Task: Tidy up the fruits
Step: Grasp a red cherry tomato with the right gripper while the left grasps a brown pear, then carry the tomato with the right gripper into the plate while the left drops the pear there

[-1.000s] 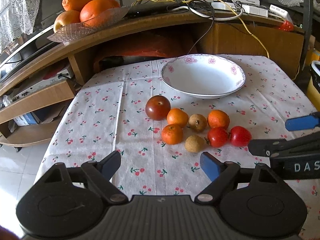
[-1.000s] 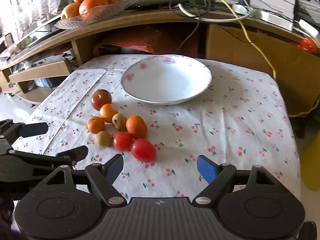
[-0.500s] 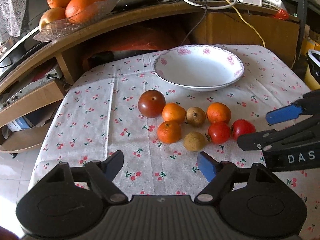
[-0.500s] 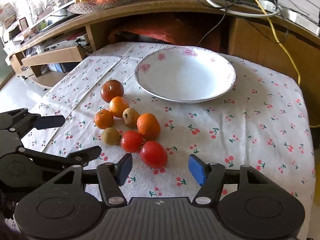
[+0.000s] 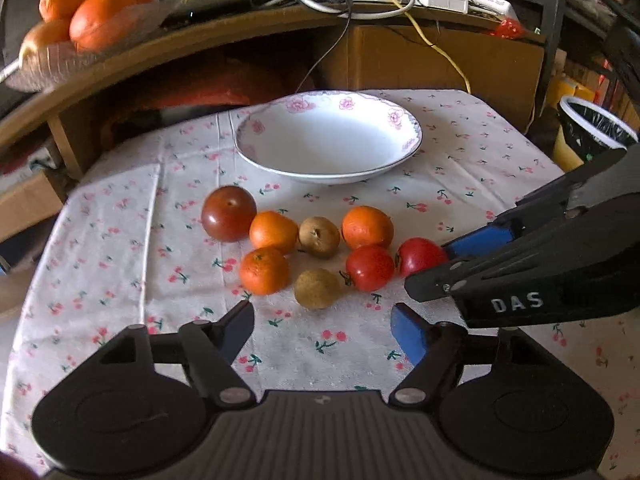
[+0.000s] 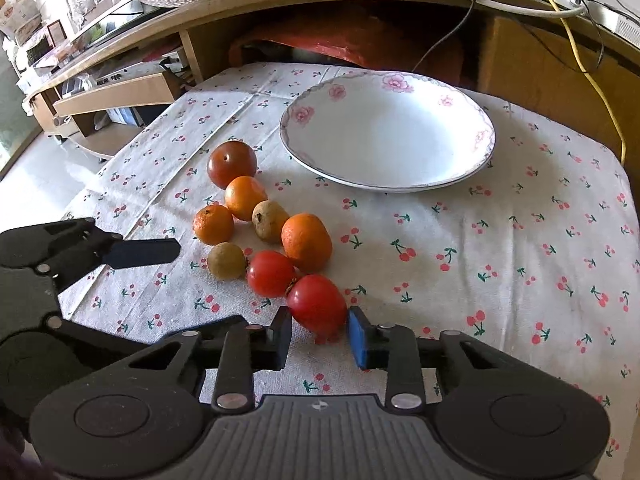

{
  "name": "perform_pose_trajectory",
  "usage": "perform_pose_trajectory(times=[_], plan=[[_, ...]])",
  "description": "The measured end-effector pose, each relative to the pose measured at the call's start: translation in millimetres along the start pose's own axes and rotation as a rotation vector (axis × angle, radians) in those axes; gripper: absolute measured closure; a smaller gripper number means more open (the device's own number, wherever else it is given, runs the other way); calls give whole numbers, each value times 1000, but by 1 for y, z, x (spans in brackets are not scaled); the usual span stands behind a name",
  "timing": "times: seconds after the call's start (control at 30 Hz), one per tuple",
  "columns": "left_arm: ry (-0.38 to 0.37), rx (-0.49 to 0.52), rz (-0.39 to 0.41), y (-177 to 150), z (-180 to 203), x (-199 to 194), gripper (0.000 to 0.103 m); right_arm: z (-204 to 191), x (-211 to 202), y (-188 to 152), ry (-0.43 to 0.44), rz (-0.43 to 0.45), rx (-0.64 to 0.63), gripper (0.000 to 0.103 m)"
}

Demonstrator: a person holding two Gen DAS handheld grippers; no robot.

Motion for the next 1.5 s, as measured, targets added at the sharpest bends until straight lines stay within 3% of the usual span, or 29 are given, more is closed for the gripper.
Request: perform_pose_trajectory(times=[0.33, 0.6, 0.8, 1.5], plan=[[-13, -15, -17, 4, -1, 10, 49, 13, -6, -1, 2, -6, 45, 78], [-17, -7, -14, 8, 2, 14, 57, 12, -6, -2, 3, -9, 48, 77], [-17, -5, -29, 10, 2, 14, 69, 12, -5, -1, -1, -11, 44, 78], [-15, 9, -41, 13, 6, 14, 69, 10, -6, -2, -27, -8, 27, 79]])
Point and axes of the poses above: each gripper's, at about its wrist camera, not at the fingertips, and x roughly the way its jaws point, z to its right, y to its top, the point moved 8 cm from there along x, roughly the way its jaws point, and after that the axes turned 8 degrees about x, right-handed, at the moved point
